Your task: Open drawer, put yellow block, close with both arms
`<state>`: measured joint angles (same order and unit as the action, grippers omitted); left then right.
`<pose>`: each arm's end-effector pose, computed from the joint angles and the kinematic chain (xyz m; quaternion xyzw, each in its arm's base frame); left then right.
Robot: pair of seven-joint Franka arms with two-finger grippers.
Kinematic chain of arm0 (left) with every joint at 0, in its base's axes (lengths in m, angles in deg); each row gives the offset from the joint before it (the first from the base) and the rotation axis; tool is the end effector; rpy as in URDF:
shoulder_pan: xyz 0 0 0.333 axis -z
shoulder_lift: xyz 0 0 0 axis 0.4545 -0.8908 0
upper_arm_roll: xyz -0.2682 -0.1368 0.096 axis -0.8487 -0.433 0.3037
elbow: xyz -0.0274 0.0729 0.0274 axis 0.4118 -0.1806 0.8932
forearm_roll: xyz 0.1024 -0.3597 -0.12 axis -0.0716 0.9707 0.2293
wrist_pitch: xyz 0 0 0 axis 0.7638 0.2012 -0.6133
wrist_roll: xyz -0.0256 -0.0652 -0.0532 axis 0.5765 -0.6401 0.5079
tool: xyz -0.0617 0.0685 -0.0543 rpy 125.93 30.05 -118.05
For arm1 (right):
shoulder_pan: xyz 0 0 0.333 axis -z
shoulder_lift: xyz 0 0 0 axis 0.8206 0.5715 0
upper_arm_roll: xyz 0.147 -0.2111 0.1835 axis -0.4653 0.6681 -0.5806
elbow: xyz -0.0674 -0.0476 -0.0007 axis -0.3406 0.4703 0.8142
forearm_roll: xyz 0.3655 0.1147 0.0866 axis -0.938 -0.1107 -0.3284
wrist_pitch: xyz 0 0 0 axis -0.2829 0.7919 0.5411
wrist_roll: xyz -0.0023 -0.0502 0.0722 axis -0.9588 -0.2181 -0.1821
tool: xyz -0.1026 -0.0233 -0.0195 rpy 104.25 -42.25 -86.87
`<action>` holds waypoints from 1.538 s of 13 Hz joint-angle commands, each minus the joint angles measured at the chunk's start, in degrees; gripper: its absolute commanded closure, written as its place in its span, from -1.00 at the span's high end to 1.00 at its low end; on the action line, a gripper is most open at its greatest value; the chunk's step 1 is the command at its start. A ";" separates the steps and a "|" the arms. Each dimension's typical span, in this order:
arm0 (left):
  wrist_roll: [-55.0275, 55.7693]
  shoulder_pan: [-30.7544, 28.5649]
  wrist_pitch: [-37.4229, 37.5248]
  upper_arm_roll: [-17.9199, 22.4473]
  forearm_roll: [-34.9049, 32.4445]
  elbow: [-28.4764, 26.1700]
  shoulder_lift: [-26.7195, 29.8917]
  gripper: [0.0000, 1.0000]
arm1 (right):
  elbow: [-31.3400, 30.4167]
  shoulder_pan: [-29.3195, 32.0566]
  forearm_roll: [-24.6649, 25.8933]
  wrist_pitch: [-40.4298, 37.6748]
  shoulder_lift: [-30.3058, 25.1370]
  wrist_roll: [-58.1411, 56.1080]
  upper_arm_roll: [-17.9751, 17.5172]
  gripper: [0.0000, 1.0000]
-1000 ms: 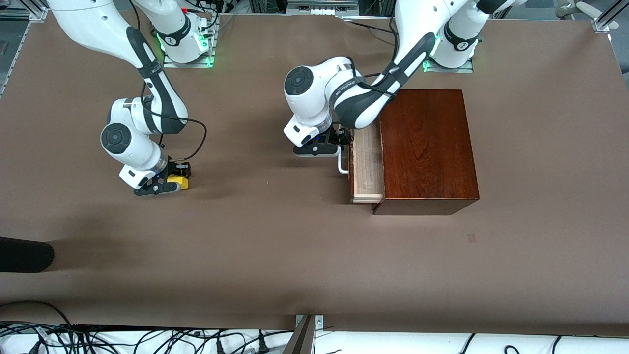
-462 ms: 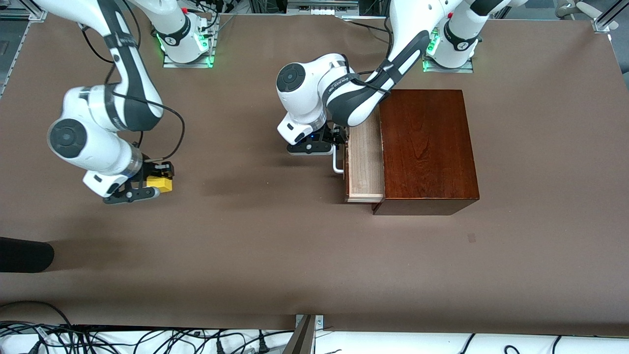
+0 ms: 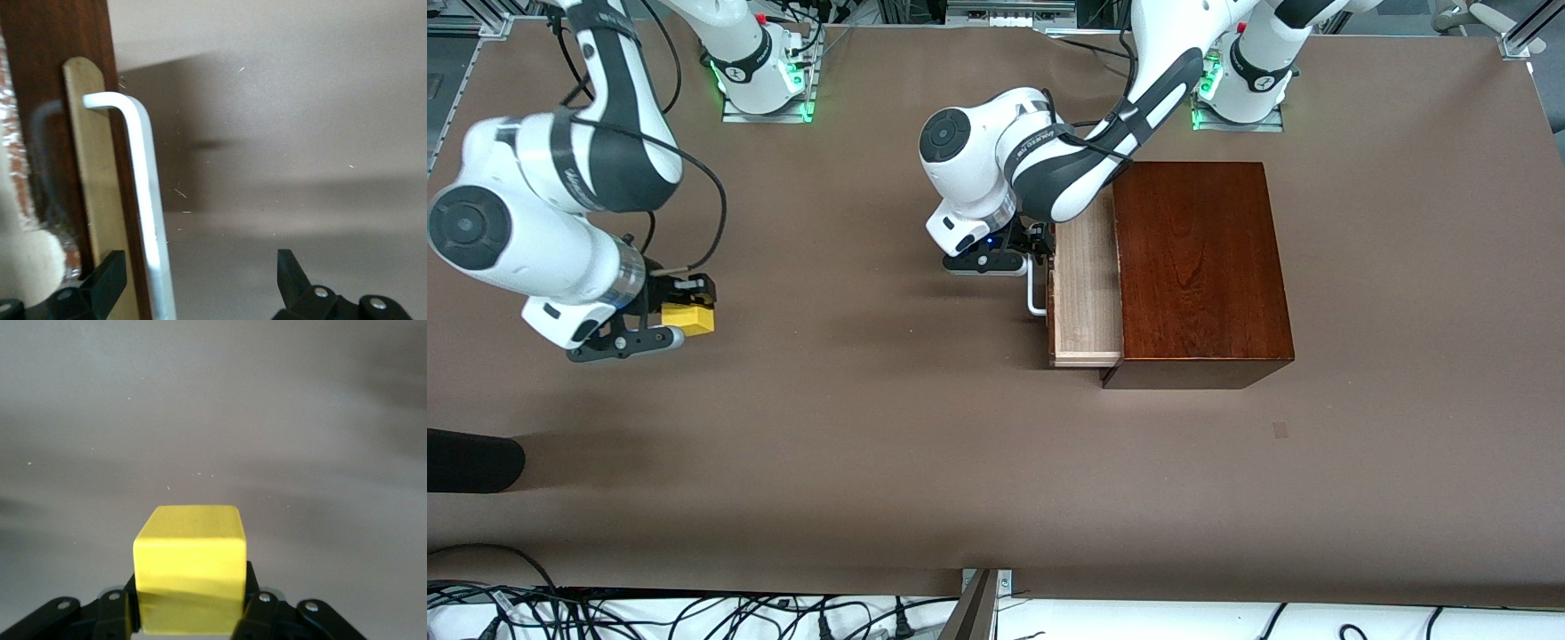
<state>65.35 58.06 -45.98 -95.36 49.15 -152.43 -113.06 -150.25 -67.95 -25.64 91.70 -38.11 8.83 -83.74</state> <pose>0.4628 -0.5274 0.3030 -0.9909 0.0462 0.0126 0.1259 0.6233 0.0854 0.4400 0.9924 0.1010 -0.0694 0.0066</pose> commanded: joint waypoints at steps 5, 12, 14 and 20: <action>-13.29 -9.22 9.60 0.07 10.17 0.97 15.31 1.00 | 3.40 0.50 -0.79 -4.27 -0.14 -3.36 0.16 -1.00; -40.61 -30.83 17.17 0.15 18.79 1.06 23.15 1.00 | 4.63 -0.03 -4.92 -4.35 0.04 -4.24 -3.18 -1.00; -44.85 -35.05 17.26 0.42 18.61 1.23 23.25 1.00 | 5.06 -0.03 -4.92 -4.35 0.13 -8.70 -6.16 -1.00; -47.85 -32.36 14.90 16.46 25.62 -5.59 34.03 1.00 | 11.98 -8.88 -3.78 -2.60 5.82 -8.81 -12.41 -1.00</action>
<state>19.82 23.00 -29.37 -86.31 70.52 -150.41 -86.02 -144.47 -72.78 -29.57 89.43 -36.83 0.80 -96.09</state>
